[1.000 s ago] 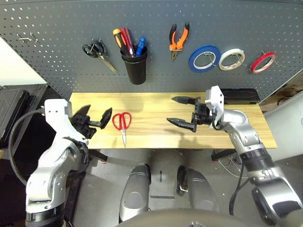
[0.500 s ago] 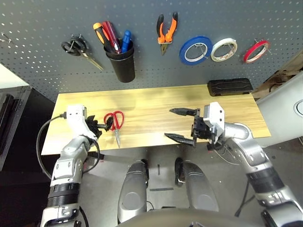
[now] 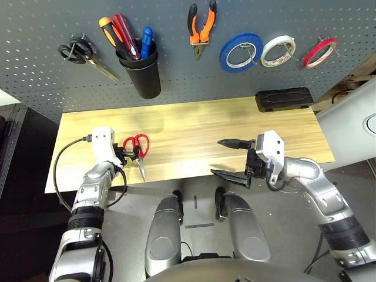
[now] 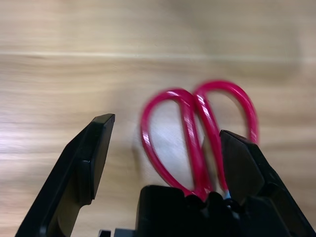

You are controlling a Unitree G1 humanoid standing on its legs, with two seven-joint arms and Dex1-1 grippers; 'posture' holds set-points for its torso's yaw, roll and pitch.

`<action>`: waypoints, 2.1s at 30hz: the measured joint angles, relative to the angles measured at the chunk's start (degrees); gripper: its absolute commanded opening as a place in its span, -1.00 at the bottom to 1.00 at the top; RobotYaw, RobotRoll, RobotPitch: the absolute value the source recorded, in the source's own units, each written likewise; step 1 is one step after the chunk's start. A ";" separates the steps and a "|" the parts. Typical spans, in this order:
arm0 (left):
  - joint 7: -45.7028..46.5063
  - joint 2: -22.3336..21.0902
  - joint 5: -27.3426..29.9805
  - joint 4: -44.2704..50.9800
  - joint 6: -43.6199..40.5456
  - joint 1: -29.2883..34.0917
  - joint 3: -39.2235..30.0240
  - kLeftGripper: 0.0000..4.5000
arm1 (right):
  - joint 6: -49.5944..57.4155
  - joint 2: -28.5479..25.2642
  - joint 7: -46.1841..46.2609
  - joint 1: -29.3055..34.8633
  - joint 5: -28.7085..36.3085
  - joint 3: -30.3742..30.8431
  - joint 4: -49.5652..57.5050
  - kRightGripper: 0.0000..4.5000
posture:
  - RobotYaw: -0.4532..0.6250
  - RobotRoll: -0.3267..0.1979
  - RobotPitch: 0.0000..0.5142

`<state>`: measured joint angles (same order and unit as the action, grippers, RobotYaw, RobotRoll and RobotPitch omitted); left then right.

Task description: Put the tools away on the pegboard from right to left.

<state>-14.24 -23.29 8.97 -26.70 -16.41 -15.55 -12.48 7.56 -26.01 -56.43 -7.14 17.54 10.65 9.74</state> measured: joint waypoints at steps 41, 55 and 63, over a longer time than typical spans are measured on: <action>7.21 2.28 -0.71 4.03 -2.25 0.79 -2.88 -0.99 | 1.15 0.17 1.37 -2.87 3.04 -0.25 0.41 1.00 | -0.25 0.25 0.05; 10.34 4.12 4.52 31.38 -13.22 7.26 -8.09 -0.99 | -1.36 -1.62 -6.12 -8.27 5.99 -3.65 -7.76 1.00 | -0.01 0.25 -0.34; 10.83 4.29 7.22 42.16 -17.94 10.34 -11.34 -0.99 | -1.80 -3.49 -11.14 -10.29 8.61 -6.78 -10.18 1.00 | -0.01 0.25 -0.52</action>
<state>-3.42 -18.99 16.20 15.46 -34.35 -5.21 -23.82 5.75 -29.50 -67.58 -17.43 26.15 3.86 -0.44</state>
